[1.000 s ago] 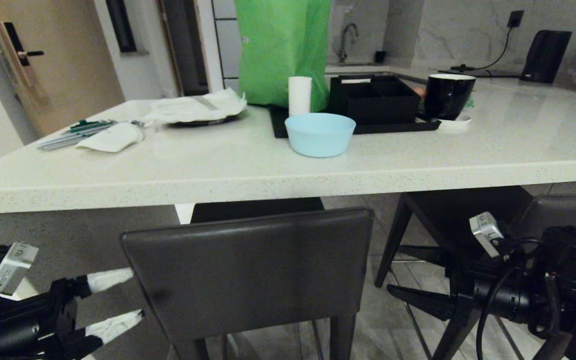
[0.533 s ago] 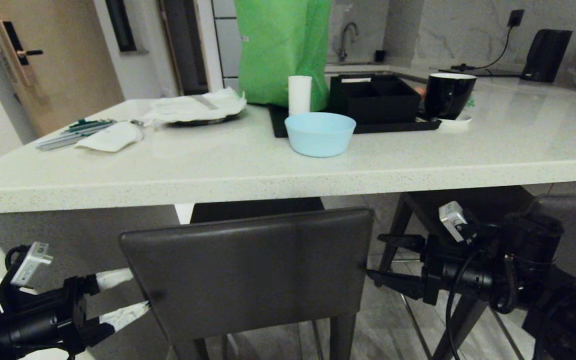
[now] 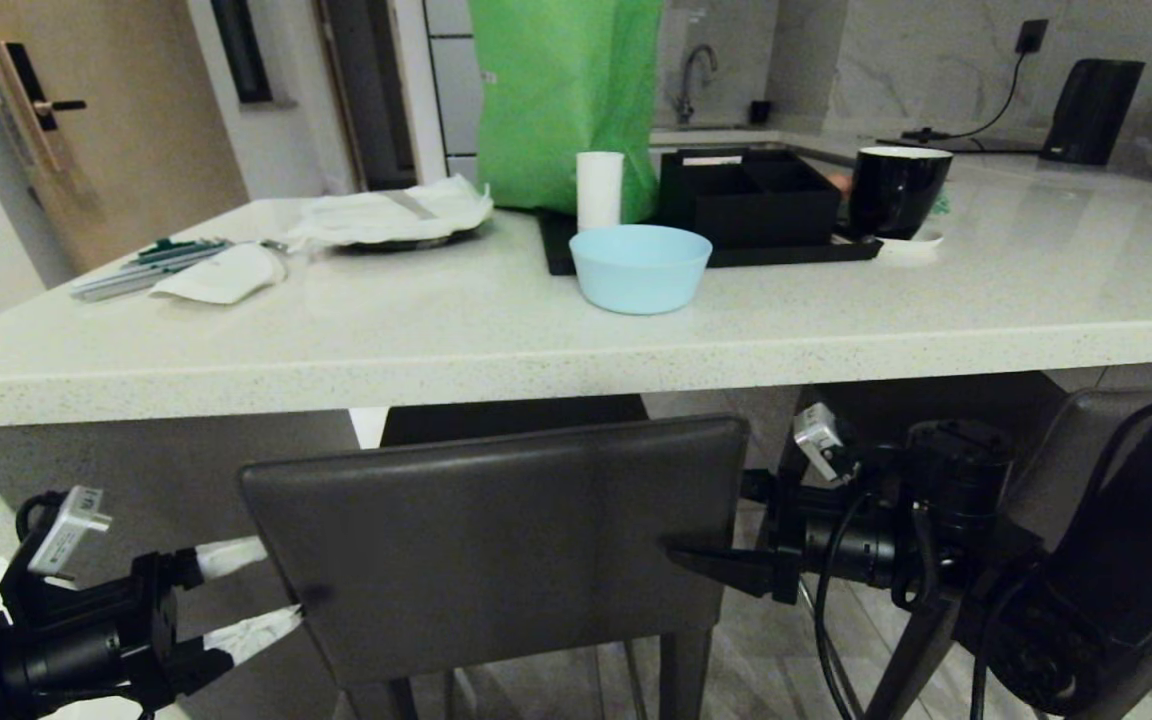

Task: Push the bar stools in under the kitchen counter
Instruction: Pull the gray chair out from under the dining table

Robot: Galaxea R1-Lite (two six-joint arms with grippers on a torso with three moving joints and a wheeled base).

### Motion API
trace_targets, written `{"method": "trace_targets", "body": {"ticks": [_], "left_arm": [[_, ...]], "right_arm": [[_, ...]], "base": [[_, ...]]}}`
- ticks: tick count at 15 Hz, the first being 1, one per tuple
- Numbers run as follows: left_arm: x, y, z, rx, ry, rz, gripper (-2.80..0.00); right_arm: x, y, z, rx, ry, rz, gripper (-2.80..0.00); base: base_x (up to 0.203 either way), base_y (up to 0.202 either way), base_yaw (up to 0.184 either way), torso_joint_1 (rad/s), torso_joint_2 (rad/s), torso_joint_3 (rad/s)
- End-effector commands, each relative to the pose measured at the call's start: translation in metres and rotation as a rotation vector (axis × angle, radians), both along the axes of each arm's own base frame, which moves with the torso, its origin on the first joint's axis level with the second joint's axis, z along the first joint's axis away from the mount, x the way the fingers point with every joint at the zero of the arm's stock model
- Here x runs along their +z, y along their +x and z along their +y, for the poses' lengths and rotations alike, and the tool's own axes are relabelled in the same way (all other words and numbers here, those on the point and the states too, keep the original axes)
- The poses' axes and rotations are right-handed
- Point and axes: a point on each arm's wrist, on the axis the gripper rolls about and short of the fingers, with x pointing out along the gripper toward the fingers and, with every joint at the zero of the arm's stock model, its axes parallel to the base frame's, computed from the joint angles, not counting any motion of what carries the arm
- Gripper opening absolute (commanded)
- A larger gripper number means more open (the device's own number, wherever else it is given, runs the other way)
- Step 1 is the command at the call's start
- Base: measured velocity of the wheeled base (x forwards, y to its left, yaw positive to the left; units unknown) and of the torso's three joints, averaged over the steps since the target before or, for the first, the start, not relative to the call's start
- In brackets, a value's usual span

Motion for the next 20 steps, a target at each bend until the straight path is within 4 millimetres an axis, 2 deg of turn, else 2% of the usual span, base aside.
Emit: {"method": "trace_targets", "body": {"ticks": [1,7,20], "left_arm": [[-0.001,0.000,0.000,-0.007,-0.001,-0.002,0.00],[-0.001,0.001,-0.003,-0.022,-0.007,0.005,0.00],[-0.004,0.006,-0.014,-0.053,-0.005,0.023,0.00]], "right_arm": [[-0.005,0.003,0.002,0.008,-0.002,0.005,0.00],[-0.012,0.006,0.008,0.003,-0.007,0.024,0.00],[-0.011,0.007,0.016,0.021,-0.001,0.014,0.00]], "base": [[0.000,0.000,0.000,0.000,0.00,0.000],[0.000,0.000,0.000,0.000,0.00,0.000],[-0.014,0.000,0.000,0.001,0.00,0.001]]}}
